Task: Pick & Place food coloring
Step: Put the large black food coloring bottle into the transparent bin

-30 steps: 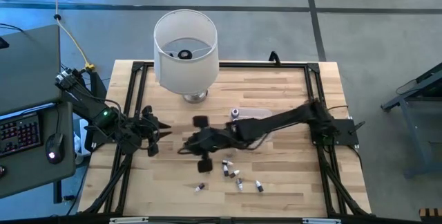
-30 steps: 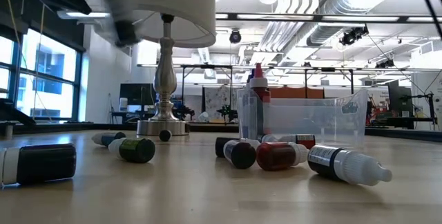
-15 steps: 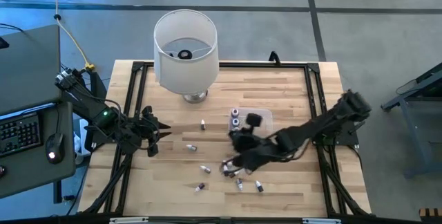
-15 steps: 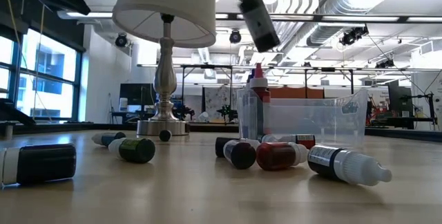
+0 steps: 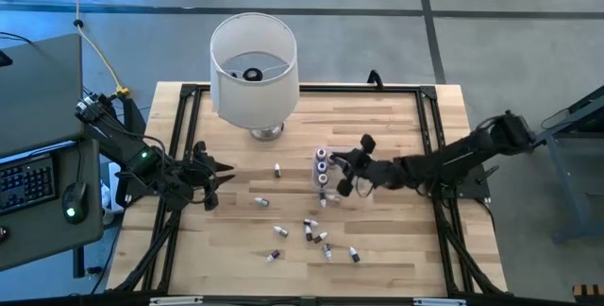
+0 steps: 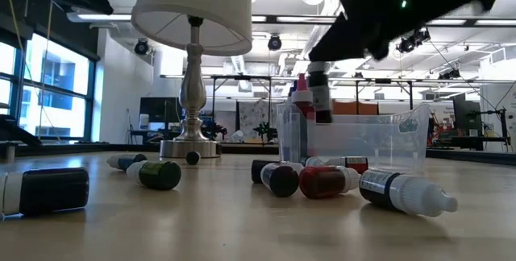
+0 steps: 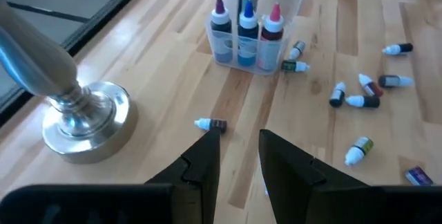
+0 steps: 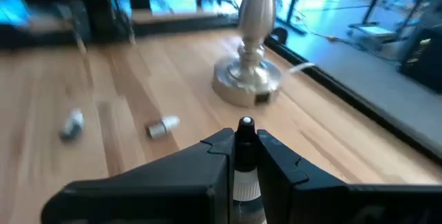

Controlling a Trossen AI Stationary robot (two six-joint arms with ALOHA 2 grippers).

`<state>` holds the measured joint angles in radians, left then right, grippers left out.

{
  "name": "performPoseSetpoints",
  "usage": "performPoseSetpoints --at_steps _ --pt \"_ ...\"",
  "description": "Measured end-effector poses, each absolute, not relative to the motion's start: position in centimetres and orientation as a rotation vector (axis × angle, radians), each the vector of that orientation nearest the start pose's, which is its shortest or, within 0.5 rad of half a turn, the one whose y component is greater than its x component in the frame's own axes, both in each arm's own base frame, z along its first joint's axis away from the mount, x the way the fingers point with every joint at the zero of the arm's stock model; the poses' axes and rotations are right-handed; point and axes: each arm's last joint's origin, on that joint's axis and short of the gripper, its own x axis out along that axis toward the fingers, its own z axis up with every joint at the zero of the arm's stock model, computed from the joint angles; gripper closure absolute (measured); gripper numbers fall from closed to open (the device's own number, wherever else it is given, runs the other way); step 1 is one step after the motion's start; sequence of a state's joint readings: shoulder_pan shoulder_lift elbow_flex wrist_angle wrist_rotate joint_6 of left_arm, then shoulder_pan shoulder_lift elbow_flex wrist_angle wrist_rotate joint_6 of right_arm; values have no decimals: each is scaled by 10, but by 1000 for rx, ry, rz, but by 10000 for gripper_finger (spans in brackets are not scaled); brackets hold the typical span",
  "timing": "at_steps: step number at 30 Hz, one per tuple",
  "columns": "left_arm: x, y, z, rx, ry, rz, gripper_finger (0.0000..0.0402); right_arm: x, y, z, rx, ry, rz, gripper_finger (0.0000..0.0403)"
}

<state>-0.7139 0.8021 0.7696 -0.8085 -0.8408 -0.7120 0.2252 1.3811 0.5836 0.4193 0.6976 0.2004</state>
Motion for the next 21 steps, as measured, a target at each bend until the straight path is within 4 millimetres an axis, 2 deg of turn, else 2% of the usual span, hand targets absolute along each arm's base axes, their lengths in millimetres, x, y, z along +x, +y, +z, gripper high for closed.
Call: performPoseSetpoints --at_steps 5,11,17,21 --pt "121 -76 281 -91 498 336 302 258 16 169 71 236 -466 370" --pt "121 -75 281 -88 493 343 302 265 5 152 74 290 -442 370" --pt "121 -75 281 -86 490 347 302 276 -1 147 52 303 -481 368" --pt "121 -75 281 -86 490 347 302 277 -5 147 55 308 -483 324"
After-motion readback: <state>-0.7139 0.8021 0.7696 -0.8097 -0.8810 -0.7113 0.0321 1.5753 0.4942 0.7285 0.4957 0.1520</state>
